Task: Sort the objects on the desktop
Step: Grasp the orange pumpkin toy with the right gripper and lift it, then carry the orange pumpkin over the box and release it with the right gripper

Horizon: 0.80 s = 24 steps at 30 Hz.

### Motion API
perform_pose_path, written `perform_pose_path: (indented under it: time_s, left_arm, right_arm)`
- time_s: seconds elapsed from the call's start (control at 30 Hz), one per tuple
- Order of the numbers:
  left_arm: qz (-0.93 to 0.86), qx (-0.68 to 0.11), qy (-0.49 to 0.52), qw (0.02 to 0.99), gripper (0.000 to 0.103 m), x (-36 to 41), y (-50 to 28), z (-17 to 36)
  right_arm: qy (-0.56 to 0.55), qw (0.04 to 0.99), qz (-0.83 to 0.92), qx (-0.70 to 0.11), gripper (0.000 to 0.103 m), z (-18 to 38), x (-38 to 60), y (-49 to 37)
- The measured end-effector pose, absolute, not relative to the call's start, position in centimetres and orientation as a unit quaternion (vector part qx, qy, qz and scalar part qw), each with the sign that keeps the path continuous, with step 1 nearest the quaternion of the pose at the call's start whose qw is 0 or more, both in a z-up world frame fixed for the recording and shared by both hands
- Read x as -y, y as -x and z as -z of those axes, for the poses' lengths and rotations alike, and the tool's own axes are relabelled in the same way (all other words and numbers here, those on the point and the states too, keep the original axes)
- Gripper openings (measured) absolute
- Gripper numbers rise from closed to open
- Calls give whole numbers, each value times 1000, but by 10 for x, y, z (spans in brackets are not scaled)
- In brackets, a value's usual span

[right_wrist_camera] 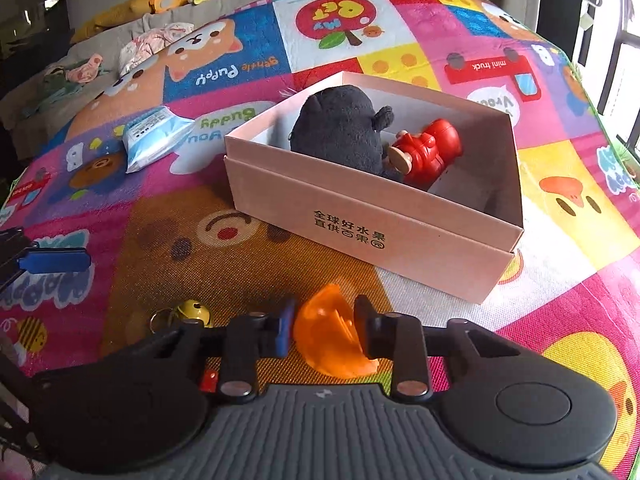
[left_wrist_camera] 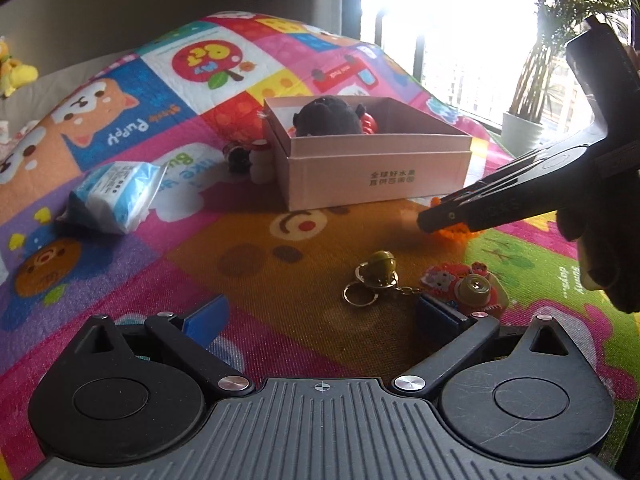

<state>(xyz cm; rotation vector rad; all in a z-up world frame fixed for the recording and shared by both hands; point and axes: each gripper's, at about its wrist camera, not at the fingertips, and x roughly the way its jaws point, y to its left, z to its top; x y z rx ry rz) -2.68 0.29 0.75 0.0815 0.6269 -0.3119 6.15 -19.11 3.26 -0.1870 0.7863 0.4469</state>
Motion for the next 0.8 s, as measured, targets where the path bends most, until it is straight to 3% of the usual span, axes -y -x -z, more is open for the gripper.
perform_pose_path:
  time_s: [0.13,0.33,0.47,0.63,0.73,0.8]
  left_arm:
    - [152,-309,-40,938,102,-3,26,-7]
    - [150,-311,-40,938,102,-2,26,-6]
    - [149,-312,-42,937,102,-2,26,-6]
    - [149,-315,-48,936,102,0,25,-6]
    - [150,-316,-51,936,102,1,26,-5]
    - [149,-319,-52,935,102,2,25,-5]
  right_arm:
    - [94,897,-220,-372,13,-43,199,-51]
    - [98,908,-205,-353,14,-49,209,-45]
    - [93,912,-188,-352,62,-38,214,-47]
    - [60,904,-181,-383,63,-24,219,-60]
    - [64,901,-184,-389,50,-22,219,-59]
    - [60,900,-194,-386,50,-26,219,-55]
